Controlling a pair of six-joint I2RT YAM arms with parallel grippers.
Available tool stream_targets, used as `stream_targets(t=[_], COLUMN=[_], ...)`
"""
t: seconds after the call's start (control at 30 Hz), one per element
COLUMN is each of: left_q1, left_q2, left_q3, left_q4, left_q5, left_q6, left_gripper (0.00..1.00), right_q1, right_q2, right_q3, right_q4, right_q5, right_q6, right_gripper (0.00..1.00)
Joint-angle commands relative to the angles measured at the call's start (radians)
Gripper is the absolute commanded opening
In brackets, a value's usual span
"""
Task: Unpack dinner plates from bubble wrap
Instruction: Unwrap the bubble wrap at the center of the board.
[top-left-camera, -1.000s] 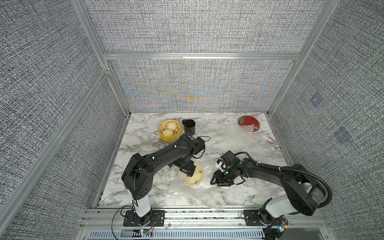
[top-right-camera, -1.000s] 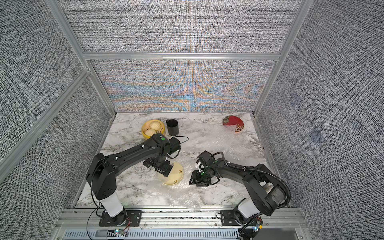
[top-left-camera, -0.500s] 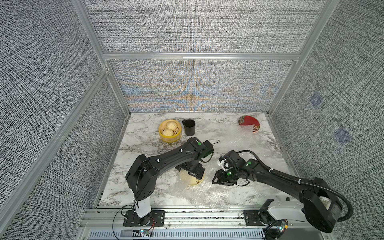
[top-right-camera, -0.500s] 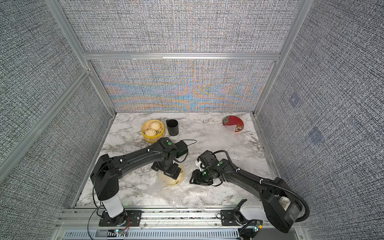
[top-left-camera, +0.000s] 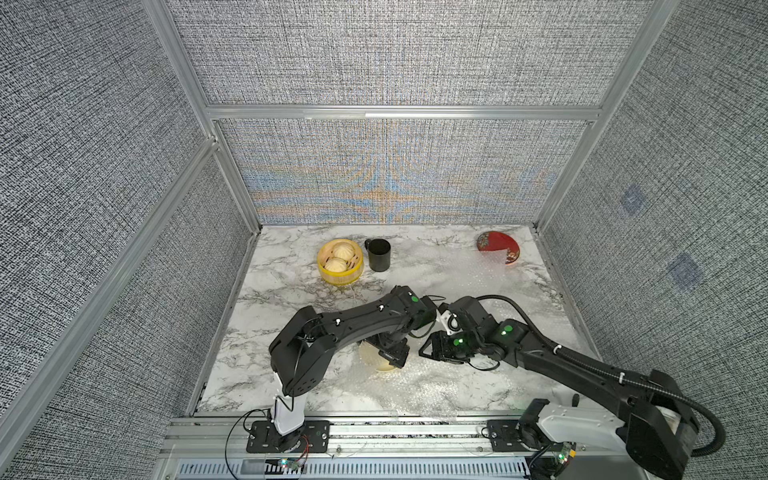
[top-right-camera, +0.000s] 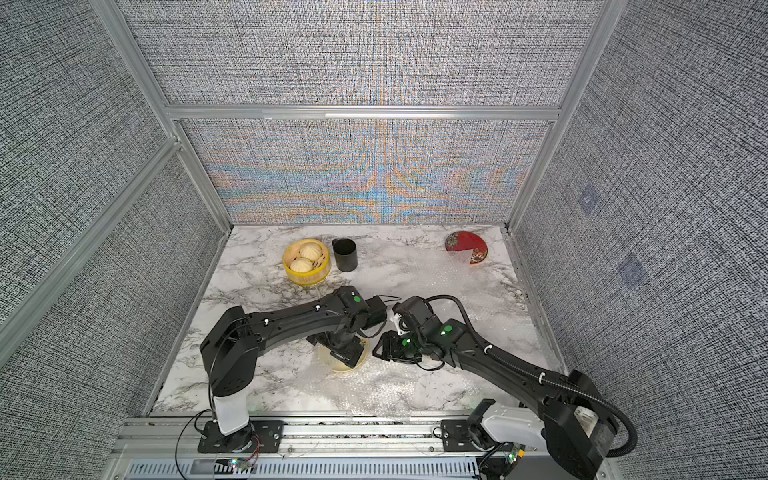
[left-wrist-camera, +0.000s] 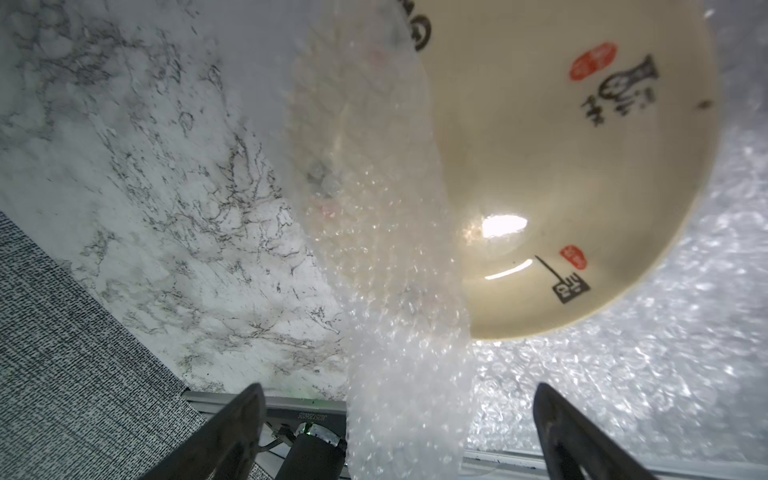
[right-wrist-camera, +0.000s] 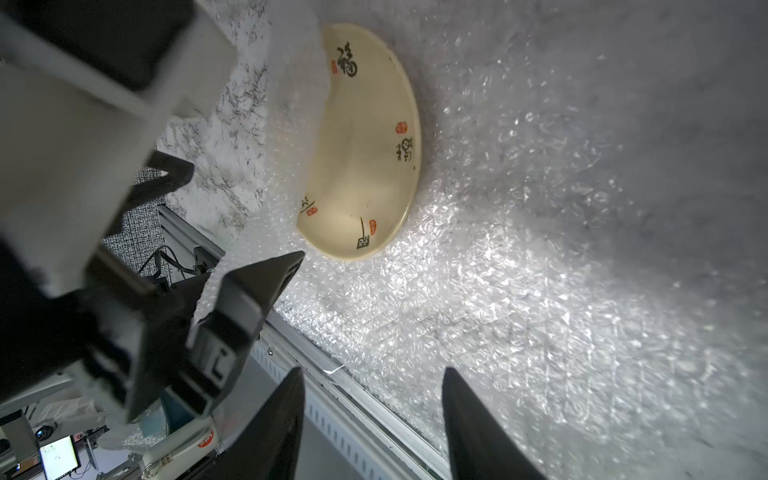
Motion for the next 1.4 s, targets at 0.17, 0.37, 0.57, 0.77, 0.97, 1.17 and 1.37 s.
stream_targets(t=[0.17,0.37,0.57,0.77,0.97,1.17,1.37], left_q1=[0.002,0.016,0.061,0.136,0.27,0.419,0.45], left_q2=[0.011,-0.026,-0.118,-0.229,-0.29,-0.316,-0.375], left_q3=[-0.048,-0.104,-0.155,-0.241,-0.379,-0.429,-0.316], left_q4=[-0.061,-0.034,-0.017,-0.004,0.087,0.107,0.035], left_q5=[-0.162,-0.152,-0.138,-0.128,-0.047,-0.031,-0.034], left_q6=[-0.056,-0.043,-0.073,-0.098,-0.112,-0.087,-0.077], left_gripper=[0.67,0.0,0.0,0.0,0.0,0.46,0.76], right_q1=[-0.003,-0.01,-0.011,-0.011,-0.011,-0.016,-0.035], right_q2=[-0.072,-0.061,-0.015,0.003,0.012,-0.003,-0.031], right_q3=[-0.021,-0.004,0.045,0.049,0.055,0.066,0.083], right_q4=[-0.022,-0.023,-0.039,-0.035,-0.052,-0.089,-0.14], right_q5=[0.057,0.056,0.036,0.023,0.018,0.022,0.023], right_q6=[0.016,0.01,-0.025,-0.033,-0.045,-0.064,-0.086], right_gripper=[0.56,0.56,0.56,0.56,0.56,0.56,0.57])
